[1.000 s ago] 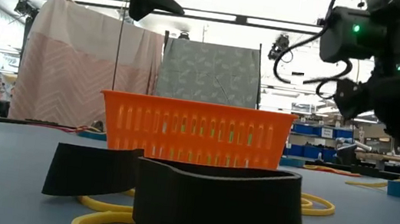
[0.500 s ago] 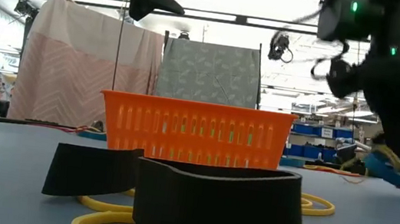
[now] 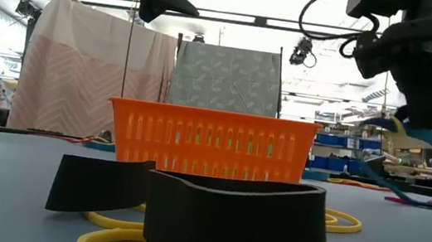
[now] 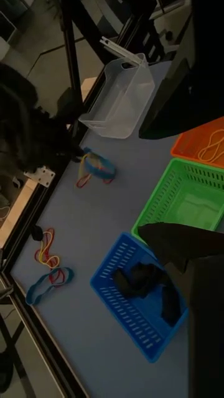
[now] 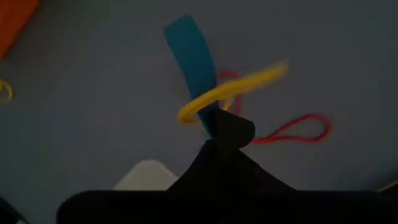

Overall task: Sort rubber bands into baskets
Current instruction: Put the black rubber band into the blue bin

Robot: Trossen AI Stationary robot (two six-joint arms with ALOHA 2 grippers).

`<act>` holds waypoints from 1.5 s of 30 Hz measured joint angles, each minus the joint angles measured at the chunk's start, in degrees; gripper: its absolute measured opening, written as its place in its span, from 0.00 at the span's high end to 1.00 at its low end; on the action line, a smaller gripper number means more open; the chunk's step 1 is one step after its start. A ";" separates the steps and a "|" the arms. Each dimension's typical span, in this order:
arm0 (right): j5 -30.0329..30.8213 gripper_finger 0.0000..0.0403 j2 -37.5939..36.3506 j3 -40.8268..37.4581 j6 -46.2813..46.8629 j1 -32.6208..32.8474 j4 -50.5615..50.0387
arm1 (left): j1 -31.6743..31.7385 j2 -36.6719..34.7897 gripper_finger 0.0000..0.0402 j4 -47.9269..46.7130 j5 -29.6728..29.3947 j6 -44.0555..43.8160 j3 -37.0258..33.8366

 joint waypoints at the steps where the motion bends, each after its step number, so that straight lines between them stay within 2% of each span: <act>1: -0.55 0.98 0.68 -0.42 -0.05 0.35 0.50 | 0.00 0.00 0.42 0.00 0.00 0.00 0.00; 10: -2.54 0.81 7.75 -3.68 -3.12 1.86 6.86 | 0.00 0.00 0.42 -0.04 0.00 0.04 0.00; 15: -2.83 0.77 8.82 -3.68 -4.92 1.86 7.90 | 0.00 0.00 0.42 -0.04 -0.28 0.09 0.00; 18: -2.55 0.81 8.40 -3.70 -4.98 1.45 7.65 | 0.00 0.00 0.42 -0.04 -0.68 0.09 0.00; 22: -1.22 0.96 6.69 -2.75 -5.59 0.64 5.85 | 0.00 0.00 0.42 -0.04 -1.16 0.15 0.00; 29: 5.80 0.98 1.79 0.52 -6.21 -2.76 6.51 | 0.00 0.00 0.42 -0.20 -2.47 0.20 0.00; 33: 6.28 0.98 0.82 0.33 -6.73 -6.10 19.09 | 0.00 -0.01 0.42 -0.95 -3.23 0.17 0.00; 36: 4.80 0.98 3.08 0.17 -7.24 -7.97 29.60 | 0.00 -0.02 0.42 -1.52 -3.23 -0.09 0.00; 42: 1.96 0.98 12.93 0.10 -7.36 -9.16 53.30 | 0.00 -0.02 0.42 -3.04 -4.78 -1.52 0.00; 45: 3.04 0.98 18.45 0.67 -7.23 -9.27 63.17 | 0.00 -0.02 0.42 -2.85 -5.75 -1.53 0.00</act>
